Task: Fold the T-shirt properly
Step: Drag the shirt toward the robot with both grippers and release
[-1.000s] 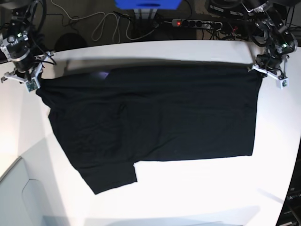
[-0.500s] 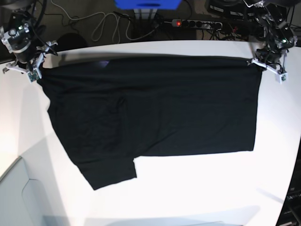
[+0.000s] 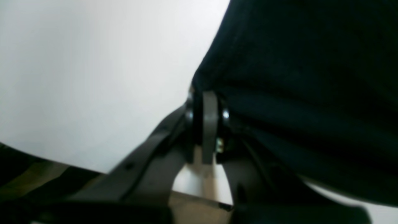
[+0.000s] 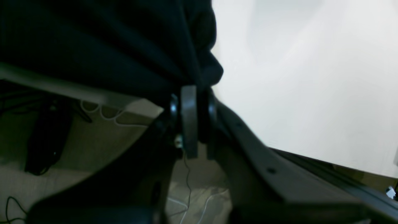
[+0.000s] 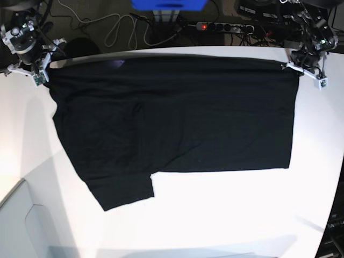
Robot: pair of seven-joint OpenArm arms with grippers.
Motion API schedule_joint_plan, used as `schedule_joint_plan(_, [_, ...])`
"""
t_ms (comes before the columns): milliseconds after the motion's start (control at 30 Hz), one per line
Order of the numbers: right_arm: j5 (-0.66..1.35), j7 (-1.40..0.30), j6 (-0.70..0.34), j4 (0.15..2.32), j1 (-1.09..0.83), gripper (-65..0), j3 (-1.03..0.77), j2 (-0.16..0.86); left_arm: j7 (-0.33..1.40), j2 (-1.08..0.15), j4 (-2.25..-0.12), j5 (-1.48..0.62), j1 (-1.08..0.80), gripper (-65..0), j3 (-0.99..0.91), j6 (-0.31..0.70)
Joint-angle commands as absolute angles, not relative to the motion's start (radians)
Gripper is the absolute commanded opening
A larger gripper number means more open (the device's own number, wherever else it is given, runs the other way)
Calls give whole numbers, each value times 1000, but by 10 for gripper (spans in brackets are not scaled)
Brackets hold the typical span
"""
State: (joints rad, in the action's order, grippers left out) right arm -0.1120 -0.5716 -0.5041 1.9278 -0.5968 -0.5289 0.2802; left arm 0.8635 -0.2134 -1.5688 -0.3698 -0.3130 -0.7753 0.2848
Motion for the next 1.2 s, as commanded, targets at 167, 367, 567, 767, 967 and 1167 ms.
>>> schedule_joint_plan(167, [-114, -562, -504, 1942, -602, -406, -539, 295, 878, -229, -1577, -360, -317, -650, -776, 274])
schedule_joint_plan(367, [-111, -561, -504, 1942, -602, -300, -539, 295, 923, -232, -1578, -367, -317, -650, -779, 277])
schedule_joint_plan(567, [-113, -561, -504, 1943, -593, -300, -539, 295, 977, -232, -1587, -369, -317, -538, -780, 277])
schedule_joint_plan(767, [-113, -556, -504, 1946, -590, -300, -541, 295, 970, -232, -1587, -369, -329, -355, -783, 283])
schedule_joint_plan(967, [-110, -561, -504, 1951, -541, -300, -584, 278, 970, -231, -1696, -369, -358, -352, -783, 282])
schedule_joint_plan(1167, [-113, -561, -504, 1951, -495, -294, -631, 251, 983, -216, -1804, -367, -360, -331, -869, 277])
